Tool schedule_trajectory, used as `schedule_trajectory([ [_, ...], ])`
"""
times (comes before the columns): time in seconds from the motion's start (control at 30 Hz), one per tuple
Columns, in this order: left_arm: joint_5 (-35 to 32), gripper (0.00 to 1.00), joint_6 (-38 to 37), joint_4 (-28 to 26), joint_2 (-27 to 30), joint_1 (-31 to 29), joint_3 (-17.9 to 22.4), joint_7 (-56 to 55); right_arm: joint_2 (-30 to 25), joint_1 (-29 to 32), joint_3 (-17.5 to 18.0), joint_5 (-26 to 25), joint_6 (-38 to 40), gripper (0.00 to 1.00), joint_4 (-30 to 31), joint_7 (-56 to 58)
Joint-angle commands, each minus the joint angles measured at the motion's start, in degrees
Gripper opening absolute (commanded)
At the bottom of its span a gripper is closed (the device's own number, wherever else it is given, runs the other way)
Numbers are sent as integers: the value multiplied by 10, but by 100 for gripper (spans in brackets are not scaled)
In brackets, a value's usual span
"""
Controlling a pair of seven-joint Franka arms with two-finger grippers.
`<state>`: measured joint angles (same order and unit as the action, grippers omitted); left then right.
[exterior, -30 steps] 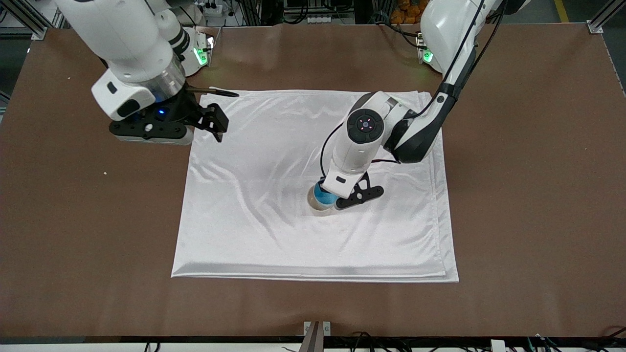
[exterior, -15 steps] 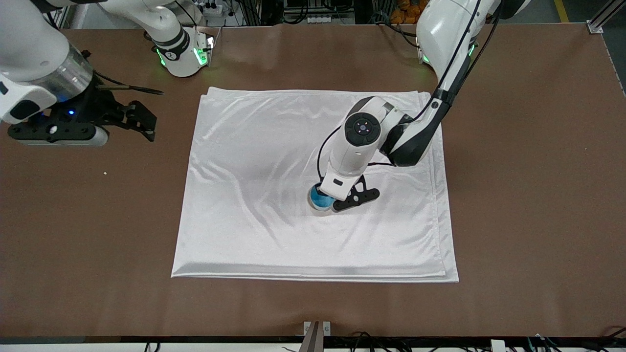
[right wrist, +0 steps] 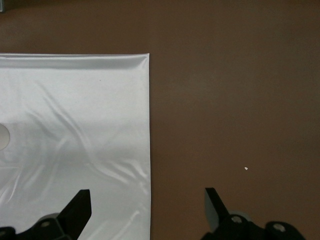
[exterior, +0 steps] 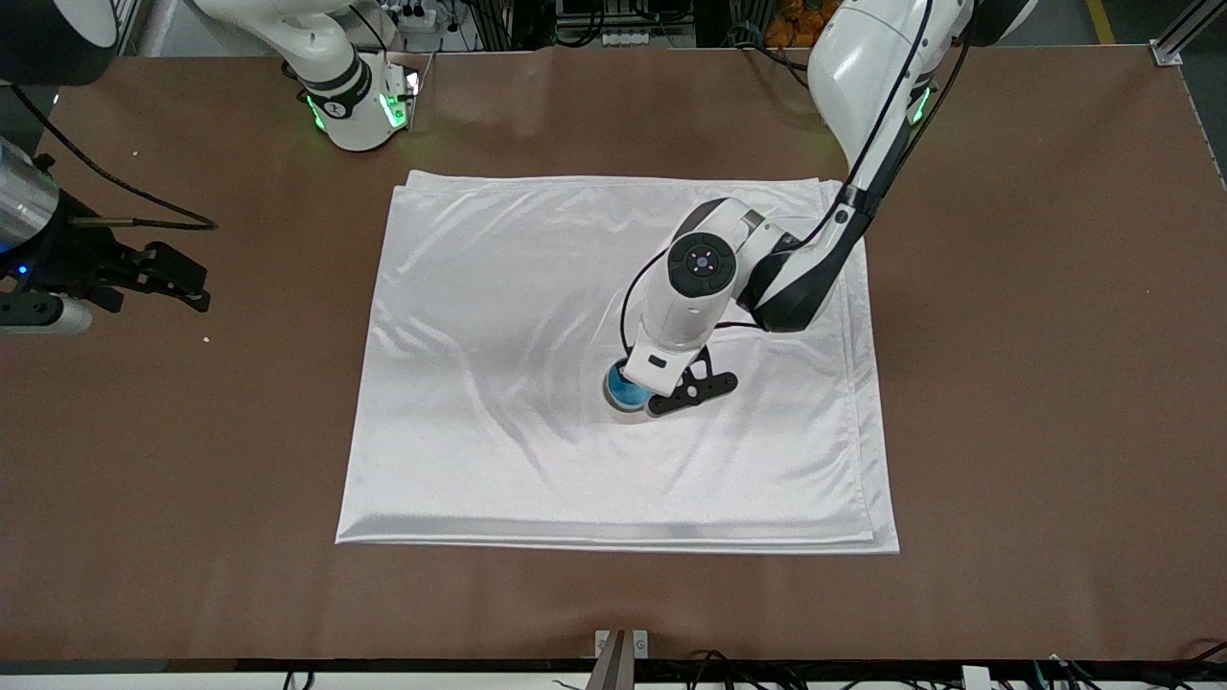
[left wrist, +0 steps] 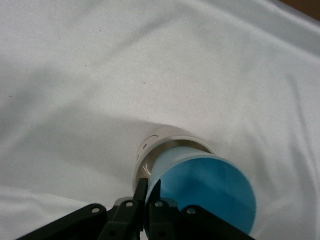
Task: Place blue cup into white mug on cloth
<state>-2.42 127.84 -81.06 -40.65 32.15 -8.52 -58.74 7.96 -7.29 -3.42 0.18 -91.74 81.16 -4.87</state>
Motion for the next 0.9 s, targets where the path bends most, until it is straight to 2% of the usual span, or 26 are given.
schedule_trajectory([
  [0.0, 0, 0, 1, 14, -14, 9, 3, -14, -43, 14, 7, 7, -46, 100, 77, 6],
  [0.23, 0, 0, 8, 13, -21, 9, 3, -13, -73, 18, 7, 7, -107, 100, 148, 11],
  [0.57, 1, 1, 22, 14, -29, 9, 7, -15, -74, 28, 7, 7, -108, 100, 148, 17],
  [0.6, 2, 12, 22, 14, -29, 9, 7, -15, -74, 30, 7, 6, -109, 100, 148, 22],
  [0.63, 2, 31, 22, 14, -29, 8, 7, -15, -73, 32, 7, 7, -109, 100, 148, 27],
  [0.67, 1, 61, 22, 14, -29, 8, 7, -13, -73, 32, 7, 7, -110, 100, 148, 29],
  [0.7, 0, 88, 22, 14, -29, 9, 7, -11, -73, 32, 7, 7, -110, 100, 148, 29],
  [0.73, -1, 100, 22, 13, -29, 9, 8, -9, -73, 32, 7, 6, -110, 100, 148, 29],
  [0.87, -6, 100, 22, 14, -28, 11, 8, -10, -74, 32, 7, 7, -109, 100, 148, 29],
])
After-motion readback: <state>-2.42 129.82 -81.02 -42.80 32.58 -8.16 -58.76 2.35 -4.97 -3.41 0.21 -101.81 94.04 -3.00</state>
